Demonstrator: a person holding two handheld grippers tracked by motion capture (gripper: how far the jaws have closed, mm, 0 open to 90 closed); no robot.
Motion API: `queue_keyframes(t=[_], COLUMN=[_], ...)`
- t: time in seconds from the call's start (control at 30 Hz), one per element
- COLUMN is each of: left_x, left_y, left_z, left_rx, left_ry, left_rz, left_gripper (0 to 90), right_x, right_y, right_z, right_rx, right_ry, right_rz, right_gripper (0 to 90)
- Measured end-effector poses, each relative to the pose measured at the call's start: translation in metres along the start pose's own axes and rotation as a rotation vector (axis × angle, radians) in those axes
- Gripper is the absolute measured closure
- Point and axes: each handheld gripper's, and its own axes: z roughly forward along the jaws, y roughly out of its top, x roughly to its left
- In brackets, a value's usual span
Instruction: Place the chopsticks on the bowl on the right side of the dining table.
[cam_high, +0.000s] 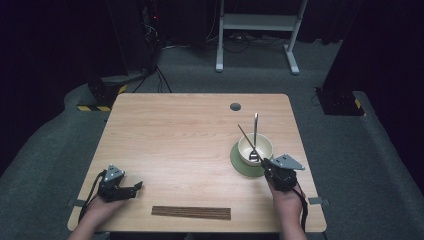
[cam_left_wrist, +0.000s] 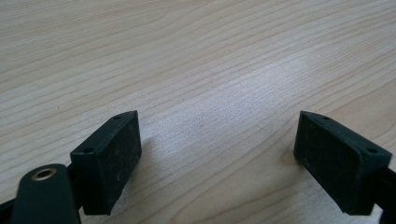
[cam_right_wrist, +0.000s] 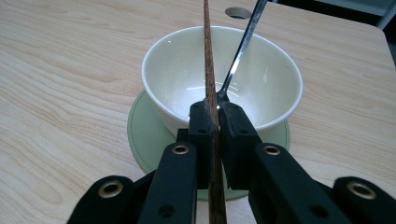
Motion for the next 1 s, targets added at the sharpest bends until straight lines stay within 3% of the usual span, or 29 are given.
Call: queue_keyframes(t=[0.33,0.5,0.63,1.0], left_x=[0.000,0.000,0.000,0.000], left_y=[0.000,0.000,0.000,0.000], left_z=[0.000,0.000,0.000,0.000], left_rx=[0.000,0.000,-0.001,-0.001], left_ry=[0.000,-0.002,-0.003,-0.006], left_rz=[0.000,-0.001,0.000,0.002], left_gripper=[15.0,15.0,15.0,14.9], right_x=[0.000,0.007,0.021,0.057], right_y=[0.002,0.004,0.005,0.002], right_z=[-0.004,-0.011,-0.015,-0.006], right_rx=[-0.020,-0.038,-0.039,0.000], right_ry=[-0.006,0.003,0.044,0.137], right_rz=[0.011,0.000,-0.022,-0.084], right_gripper=[71.1,64.5,58.8,56.3])
